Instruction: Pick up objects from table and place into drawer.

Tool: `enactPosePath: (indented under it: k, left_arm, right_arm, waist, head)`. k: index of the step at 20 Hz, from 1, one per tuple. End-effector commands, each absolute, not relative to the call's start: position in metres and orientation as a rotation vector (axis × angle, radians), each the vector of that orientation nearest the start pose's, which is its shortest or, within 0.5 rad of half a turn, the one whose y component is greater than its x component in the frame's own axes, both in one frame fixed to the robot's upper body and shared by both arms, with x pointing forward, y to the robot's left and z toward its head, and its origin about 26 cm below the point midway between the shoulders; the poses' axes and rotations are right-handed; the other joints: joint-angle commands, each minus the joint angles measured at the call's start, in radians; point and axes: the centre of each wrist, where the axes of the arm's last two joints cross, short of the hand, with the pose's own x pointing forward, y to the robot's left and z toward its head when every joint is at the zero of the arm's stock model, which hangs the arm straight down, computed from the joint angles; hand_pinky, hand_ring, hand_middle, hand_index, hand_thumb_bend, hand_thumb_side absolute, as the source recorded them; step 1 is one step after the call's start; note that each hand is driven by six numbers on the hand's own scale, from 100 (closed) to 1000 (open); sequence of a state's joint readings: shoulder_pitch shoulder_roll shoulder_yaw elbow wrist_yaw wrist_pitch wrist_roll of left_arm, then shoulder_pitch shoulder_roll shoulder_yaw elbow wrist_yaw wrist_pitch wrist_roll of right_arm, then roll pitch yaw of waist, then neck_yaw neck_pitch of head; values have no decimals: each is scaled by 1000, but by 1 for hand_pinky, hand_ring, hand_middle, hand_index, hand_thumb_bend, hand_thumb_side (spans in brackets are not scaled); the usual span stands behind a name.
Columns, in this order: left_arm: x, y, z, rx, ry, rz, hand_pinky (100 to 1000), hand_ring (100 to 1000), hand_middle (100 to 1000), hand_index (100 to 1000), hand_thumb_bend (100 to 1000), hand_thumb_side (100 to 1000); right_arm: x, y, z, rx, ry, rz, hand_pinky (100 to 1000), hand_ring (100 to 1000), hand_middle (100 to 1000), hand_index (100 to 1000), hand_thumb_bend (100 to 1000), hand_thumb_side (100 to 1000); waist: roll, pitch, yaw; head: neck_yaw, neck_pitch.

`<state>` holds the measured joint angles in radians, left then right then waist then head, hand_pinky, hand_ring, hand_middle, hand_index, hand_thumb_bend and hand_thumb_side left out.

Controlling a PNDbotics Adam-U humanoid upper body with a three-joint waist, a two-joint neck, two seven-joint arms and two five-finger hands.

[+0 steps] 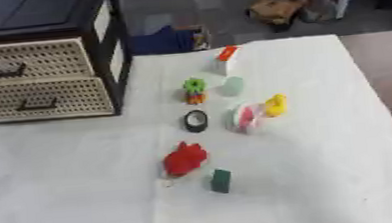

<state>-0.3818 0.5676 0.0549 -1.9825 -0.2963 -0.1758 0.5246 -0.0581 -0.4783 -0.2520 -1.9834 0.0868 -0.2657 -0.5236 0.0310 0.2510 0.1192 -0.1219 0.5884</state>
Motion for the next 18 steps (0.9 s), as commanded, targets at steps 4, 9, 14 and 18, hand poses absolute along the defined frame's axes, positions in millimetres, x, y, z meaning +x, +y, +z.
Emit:
enactPosePath:
  k: [4,9,14,18]
  left_arm:
    - [294,312,283,-1243,3160,355,488,598,684,824,100,956]
    - [291,321,291,-1369,3130,537,485,596,697,845,100,984]
    - [287,326,302,-1524,3038,761,497,609,704,857,100,986]
    - [284,329,316,-1610,2923,925,509,620,687,872,100,987]
  right_arm:
    - [260,-368,188,-919,-2444,-113,668,640,640,846,100,1000]
    - [259,-369,185,-939,-2434,-109,668,638,639,846,100,1000]
    - [257,-371,183,-960,-2423,-108,668,638,639,846,100,1000]
    - [256,-371,181,-970,-2416,-107,668,638,638,846,100,1000]
  waist:
    - [-2,2,-7]
    - [-5,10,-20]
    - [-4,10,-28]
    - [-2,10,-30]
  head:
    - [2,-34]
    - [7,-55]
    - [9,-60]
    - [7,-64]
